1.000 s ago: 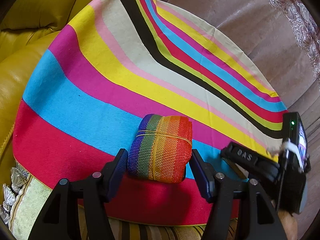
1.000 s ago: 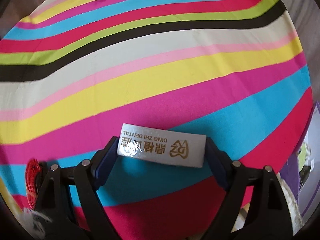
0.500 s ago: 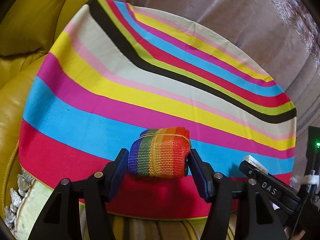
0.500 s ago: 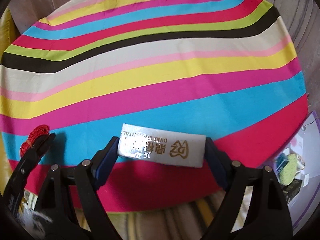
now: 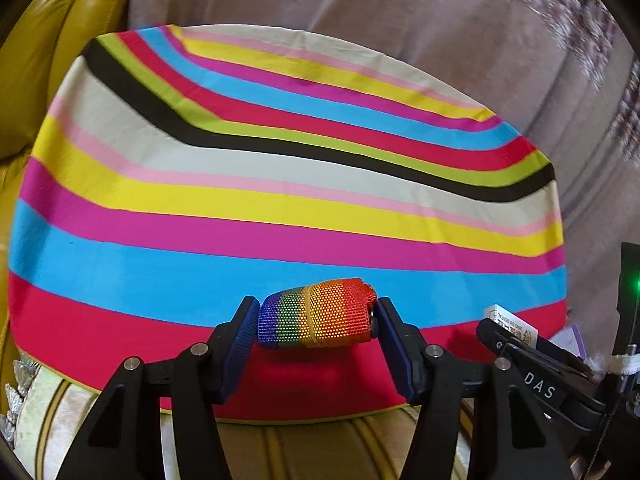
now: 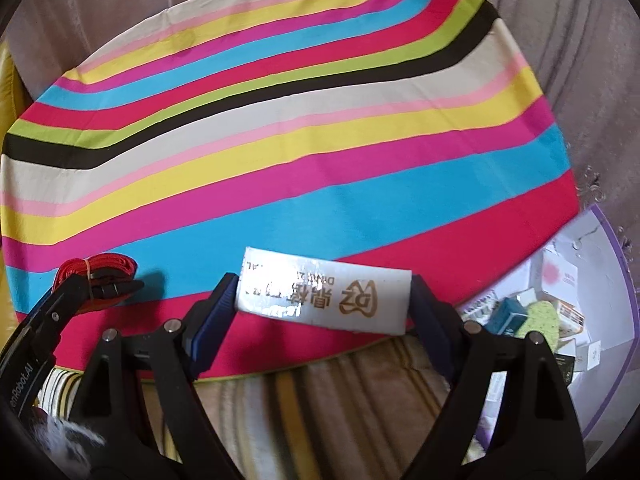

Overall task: Organize objects
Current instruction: 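Lift both held objects and carry them toward the purple box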

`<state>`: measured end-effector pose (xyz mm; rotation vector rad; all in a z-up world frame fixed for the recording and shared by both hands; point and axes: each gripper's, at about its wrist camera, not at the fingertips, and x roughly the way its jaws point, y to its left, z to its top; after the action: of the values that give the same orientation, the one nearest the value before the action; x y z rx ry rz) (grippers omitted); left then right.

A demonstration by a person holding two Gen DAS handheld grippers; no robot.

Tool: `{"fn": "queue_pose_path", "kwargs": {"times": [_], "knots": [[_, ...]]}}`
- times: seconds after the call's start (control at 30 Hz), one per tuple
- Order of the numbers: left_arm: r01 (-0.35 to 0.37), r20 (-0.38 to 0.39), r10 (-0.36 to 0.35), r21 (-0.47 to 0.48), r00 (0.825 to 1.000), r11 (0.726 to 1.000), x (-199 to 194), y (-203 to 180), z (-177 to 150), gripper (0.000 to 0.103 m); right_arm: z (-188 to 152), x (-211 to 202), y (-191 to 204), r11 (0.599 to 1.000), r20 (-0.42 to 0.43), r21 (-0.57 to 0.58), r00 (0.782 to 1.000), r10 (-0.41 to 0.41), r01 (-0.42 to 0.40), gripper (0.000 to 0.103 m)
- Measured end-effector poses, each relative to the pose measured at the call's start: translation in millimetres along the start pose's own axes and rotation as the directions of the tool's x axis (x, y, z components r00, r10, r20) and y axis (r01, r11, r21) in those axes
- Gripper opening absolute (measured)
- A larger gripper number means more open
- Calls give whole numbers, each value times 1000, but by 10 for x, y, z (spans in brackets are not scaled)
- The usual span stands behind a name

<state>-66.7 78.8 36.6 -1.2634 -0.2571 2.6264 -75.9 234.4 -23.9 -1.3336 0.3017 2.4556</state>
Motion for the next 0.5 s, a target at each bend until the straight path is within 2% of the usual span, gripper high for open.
{"fn": "queue_pose_path", "kwargs": {"times": [0.5], "knots": [[102,-13,-101,158,995,982,-1,-809,-86,59,-156,-204,-731,994,6,97,999,-48,48,85]]}}
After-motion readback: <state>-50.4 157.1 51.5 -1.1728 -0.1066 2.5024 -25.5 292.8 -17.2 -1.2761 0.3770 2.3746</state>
